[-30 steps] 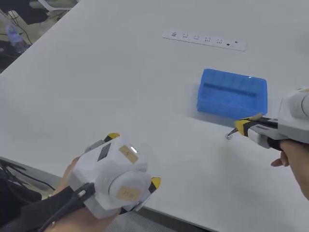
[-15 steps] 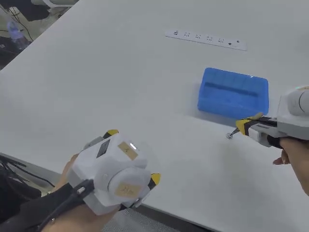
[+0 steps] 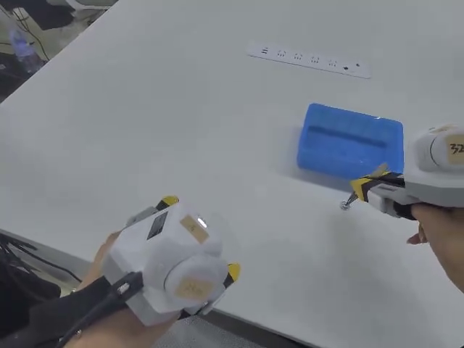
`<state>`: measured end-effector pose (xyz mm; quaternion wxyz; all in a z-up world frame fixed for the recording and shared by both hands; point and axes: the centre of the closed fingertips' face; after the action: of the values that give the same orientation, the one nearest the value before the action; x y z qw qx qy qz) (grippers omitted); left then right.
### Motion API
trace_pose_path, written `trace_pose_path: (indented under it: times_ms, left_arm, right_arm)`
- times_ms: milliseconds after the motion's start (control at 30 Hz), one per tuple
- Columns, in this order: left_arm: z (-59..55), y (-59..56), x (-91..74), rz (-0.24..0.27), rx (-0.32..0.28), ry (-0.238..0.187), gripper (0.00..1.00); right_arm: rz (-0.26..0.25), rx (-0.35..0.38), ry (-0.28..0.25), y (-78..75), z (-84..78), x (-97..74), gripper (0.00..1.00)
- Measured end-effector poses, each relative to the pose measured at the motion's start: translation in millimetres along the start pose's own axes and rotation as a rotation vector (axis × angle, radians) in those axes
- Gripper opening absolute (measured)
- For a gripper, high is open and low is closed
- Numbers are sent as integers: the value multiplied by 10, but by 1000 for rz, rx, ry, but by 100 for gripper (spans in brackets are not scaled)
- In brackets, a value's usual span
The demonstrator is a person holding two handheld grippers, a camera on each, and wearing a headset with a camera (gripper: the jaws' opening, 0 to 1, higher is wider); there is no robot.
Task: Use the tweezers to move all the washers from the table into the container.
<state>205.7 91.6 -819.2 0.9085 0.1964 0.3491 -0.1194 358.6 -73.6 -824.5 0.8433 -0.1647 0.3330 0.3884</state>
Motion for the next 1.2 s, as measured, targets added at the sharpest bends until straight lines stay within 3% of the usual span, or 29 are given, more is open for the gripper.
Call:
trace_pose_path:
  times_ms: [133,333,533,900,1200]
  left_arm:
    - [1,-4,0,-2,0,0,75]
    - [-6,-18,4,-6,10,5,75]
    - [-10,-8,4,-2,8,7,75]
    - [-16,13,3,8,6,9,74]
    - [-19,9,4,7,8,9,74]
  right_arm:
    - [-20,-5,-60,22,-15,-5,3]
    - [-42,47,-59,-22,-124,27,2]
    - [-9,158,-52,-71,-109,36,1]
    - [14,159,-28,-51,-89,53,2]
    - [-12,130,-9,-84,-71,36,4]
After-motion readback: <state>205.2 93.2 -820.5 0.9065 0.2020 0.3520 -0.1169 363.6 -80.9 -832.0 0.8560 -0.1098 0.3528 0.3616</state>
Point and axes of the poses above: the centre of the closed fingertips' face, and the gripper's own axes: x roughly forward along the fingers, y roughly to its left, z roughly out of its top
